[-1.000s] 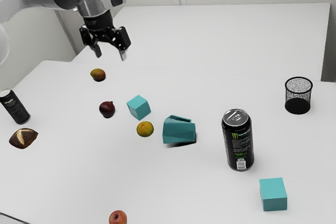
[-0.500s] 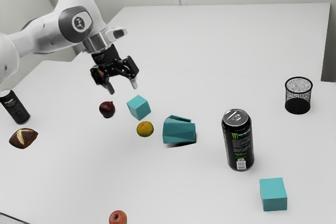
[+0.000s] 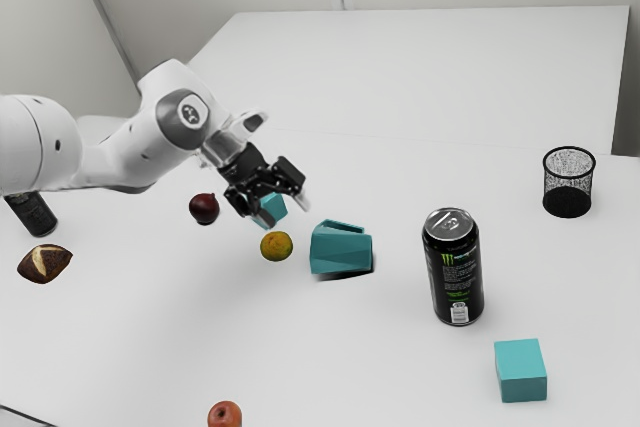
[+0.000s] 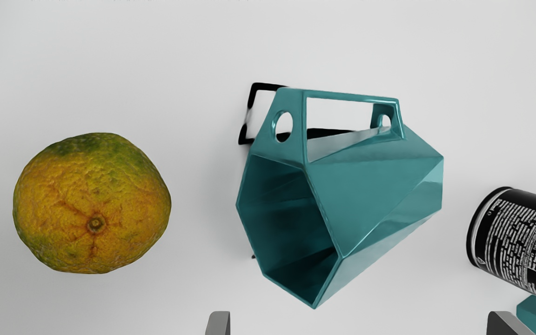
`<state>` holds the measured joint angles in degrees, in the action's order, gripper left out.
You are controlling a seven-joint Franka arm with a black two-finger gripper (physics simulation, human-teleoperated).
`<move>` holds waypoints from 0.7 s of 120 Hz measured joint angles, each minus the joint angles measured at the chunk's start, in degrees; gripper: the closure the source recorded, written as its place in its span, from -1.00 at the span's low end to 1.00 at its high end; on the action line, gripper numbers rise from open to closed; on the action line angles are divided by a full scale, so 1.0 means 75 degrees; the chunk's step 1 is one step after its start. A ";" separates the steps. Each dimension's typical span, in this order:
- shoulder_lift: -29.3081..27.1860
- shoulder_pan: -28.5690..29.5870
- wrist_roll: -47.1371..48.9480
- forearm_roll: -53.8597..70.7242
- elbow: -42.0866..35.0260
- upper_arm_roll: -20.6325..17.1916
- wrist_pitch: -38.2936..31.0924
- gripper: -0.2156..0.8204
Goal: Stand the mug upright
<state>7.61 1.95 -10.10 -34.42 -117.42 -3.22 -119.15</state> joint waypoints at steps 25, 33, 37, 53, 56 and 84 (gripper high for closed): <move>0.0320 0.0017 -0.1203 -0.0763 -0.0215 -0.0004 -0.0358 -0.58; 0.0420 0.0011 -0.1505 -0.1025 -0.0252 -0.0004 -0.0387 -0.58; 0.0468 0.0005 -0.1646 -0.1159 -0.0255 -0.0006 -0.0391 -0.58; 0.0689 -0.0011 -0.2200 -0.1626 -0.0208 -0.0016 -0.0356 -0.58; 0.0740 -0.0012 -0.2311 -0.1724 -0.0202 -0.0019 -0.0347 -0.58; 0.0935 -0.0028 -0.3198 -0.2590 -0.0259 -0.0097 -0.0309 -0.58</move>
<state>14.63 1.74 -34.08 -53.85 -119.36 -3.94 -121.47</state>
